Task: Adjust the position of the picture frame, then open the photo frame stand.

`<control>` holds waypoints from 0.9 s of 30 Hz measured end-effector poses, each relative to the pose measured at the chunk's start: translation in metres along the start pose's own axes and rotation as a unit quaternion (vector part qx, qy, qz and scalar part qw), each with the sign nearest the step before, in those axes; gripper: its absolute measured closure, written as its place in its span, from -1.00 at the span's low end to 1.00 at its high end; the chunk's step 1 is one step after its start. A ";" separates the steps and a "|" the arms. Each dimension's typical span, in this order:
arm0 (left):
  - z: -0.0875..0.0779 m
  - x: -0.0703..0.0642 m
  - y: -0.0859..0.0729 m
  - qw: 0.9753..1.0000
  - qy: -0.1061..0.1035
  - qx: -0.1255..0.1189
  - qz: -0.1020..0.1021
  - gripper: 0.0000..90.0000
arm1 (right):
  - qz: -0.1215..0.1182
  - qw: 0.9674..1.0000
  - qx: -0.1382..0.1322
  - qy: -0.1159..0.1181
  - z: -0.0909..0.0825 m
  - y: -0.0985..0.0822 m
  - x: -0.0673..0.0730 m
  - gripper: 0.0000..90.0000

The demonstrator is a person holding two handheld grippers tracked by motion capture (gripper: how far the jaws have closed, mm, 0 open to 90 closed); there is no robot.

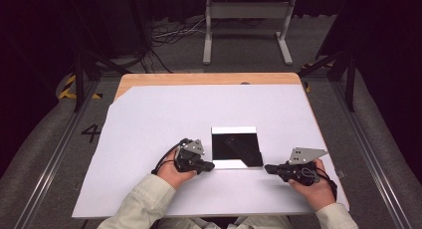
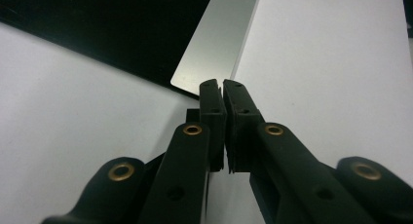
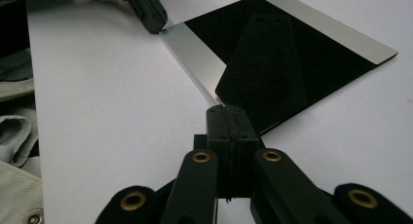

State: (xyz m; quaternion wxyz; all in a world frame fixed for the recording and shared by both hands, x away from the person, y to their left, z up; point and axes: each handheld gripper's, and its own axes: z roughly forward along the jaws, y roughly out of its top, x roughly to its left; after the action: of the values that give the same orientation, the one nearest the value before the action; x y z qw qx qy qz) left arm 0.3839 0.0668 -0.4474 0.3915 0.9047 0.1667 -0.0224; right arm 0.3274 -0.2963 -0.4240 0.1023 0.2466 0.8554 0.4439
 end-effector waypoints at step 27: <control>-0.068 -0.009 -0.030 0.988 0.107 -0.104 0.026 0.64 | -0.009 0.999 -0.014 -0.040 -0.010 0.034 -0.026 0.76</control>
State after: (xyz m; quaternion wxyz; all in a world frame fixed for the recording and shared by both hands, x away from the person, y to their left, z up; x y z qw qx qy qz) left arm 0.3600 0.1326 -0.4198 0.4639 0.8602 0.1857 0.1022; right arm 0.3572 -0.3006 -0.3914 0.1441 0.2547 0.8464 0.4449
